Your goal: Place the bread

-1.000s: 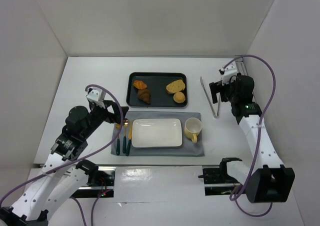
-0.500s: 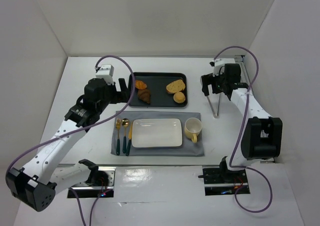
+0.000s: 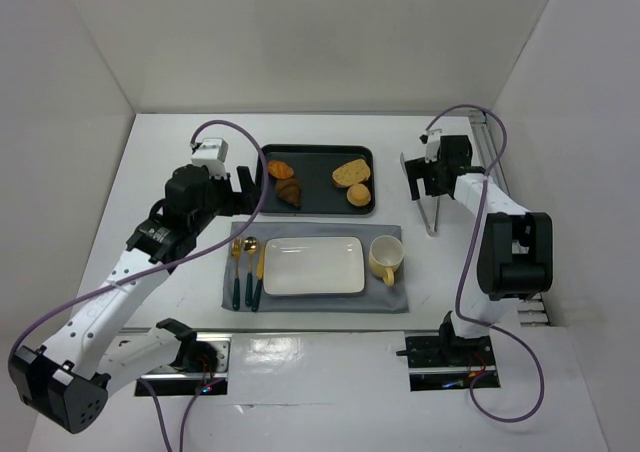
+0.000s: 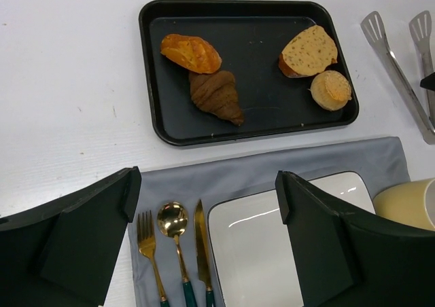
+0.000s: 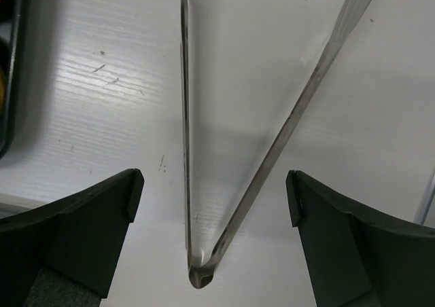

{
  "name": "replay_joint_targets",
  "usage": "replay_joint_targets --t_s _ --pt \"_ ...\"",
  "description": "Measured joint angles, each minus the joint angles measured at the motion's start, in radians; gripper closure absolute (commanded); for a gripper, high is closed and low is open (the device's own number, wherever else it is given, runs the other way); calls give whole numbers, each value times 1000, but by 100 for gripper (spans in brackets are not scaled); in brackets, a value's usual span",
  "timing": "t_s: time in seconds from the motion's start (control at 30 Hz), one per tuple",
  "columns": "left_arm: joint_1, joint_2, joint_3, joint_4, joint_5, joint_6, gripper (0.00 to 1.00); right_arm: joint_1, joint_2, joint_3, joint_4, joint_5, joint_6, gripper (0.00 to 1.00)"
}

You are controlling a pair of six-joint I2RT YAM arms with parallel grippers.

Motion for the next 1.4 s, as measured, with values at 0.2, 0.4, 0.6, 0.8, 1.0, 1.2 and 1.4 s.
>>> replay_joint_targets --t_s 0.2,0.4,0.6,0.8,1.0,1.2,1.4 --pt "0 -16 -15 4 18 0 0 -2 46 -2 0 34 32 0" --pt "0 -20 -17 5 23 0 0 -2 84 -2 0 58 40 0" --pt "0 -25 -17 6 27 0 0 -2 113 -2 2 89 48 0" --pt "0 -26 -17 7 33 0 1 -2 177 -1 10 95 67 3" --pt "0 -35 -17 7 33 0 1 -2 189 6 31 86 75 17" --pt "0 -36 -17 7 33 0 1 -8 214 31 31 45 86 27" --pt "0 -43 -23 8 34 0 1 -50 221 36 29 -24 100 44"
